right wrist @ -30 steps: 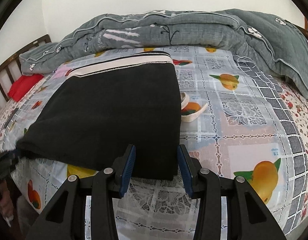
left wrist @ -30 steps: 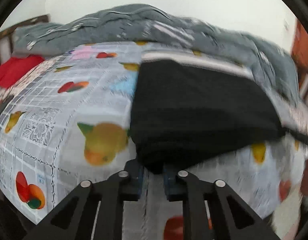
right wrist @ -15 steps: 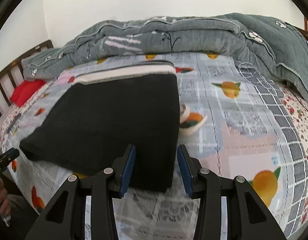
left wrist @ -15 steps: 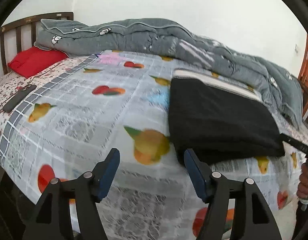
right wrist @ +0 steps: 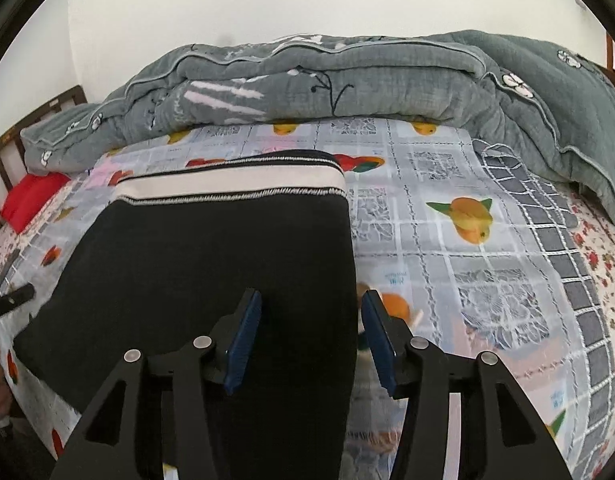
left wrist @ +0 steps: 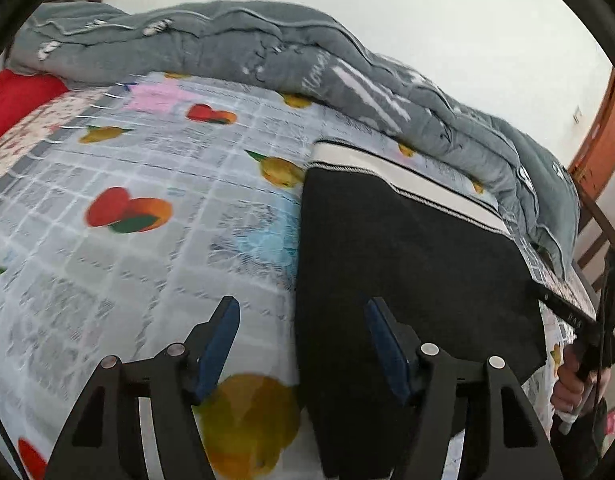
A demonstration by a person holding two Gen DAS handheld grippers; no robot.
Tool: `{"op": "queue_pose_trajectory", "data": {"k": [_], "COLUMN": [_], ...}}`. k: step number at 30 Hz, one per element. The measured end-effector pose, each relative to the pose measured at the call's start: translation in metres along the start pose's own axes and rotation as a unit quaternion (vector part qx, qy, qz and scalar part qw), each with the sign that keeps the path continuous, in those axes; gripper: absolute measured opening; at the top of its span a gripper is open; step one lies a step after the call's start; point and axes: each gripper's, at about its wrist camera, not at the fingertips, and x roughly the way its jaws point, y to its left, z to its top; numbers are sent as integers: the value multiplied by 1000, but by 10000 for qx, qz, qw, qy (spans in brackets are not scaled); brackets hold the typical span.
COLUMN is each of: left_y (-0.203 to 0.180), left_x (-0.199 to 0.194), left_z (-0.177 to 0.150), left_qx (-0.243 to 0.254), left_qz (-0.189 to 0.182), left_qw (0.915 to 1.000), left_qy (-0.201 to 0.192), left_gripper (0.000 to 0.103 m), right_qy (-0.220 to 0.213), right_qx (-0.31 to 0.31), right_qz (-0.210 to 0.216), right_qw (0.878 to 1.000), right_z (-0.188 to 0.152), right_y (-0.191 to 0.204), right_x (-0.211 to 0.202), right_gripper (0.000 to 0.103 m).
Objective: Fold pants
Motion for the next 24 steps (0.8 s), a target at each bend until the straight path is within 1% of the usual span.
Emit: {"op": "queue_pose_trajectory", "data": {"k": [1, 4, 6, 7, 8, 9, 10, 11, 12, 13, 14, 16, 24], "left_y": [-1, -1, 1, 2, 2, 3, 2, 2, 2, 2, 2, 2, 5], "left_x": [8, 22, 27, 29, 31, 33, 37, 39, 42, 42, 43, 47, 73], "left_z": [2, 4, 5, 6, 7, 8, 10, 12, 14, 16, 18, 23, 61], "left_qx": [64, 156, 118, 100, 107, 118, 115, 105, 86, 89, 107, 156, 92], "left_qz": [-3, 4, -68, -93, -127, -172, -258, -332, -339, -259, -219, -138, 43], "left_qw": [9999, 9994, 9994, 9993, 9992, 9991, 9986, 9981, 9980, 9988, 9990, 9992, 9992], "left_qy": [107, 314, 333, 340, 359, 382, 455, 510, 522, 410, 370, 335, 380], "left_gripper": [61, 54, 53, 53, 49, 40, 34, 23, 17, 12, 12, 11, 11], "right_qy": [2, 33, 78, 106, 128, 129, 136, 152, 142, 113, 98, 7, 48], "right_qx": [29, 133, 208, 217, 210, 214, 229, 247, 254, 252, 222, 130, 221], "right_qz": [35, 150, 221, 240, 260, 270, 283, 283, 282, 296, 301, 253, 147], "right_qw": [10000, 9998, 9995, 9994, 9994, 9993, 9992, 9992, 9992, 9992, 9993, 9996, 9996], "right_z": [2, 8, 11, 12, 13, 14, 15, 16, 16, 17, 18, 21, 50], "right_y": [-1, -2, -2, -2, -1, 0, 1, 2, 3, 4, 6, 11, 18], "right_x": [2, 11, 18, 22, 26, 28, 31, 34, 36, 37, 38, 38, 69], "right_gripper": [51, 51, 52, 55, 56, 56, 56, 56, 55, 50, 45, 41, 40]}}
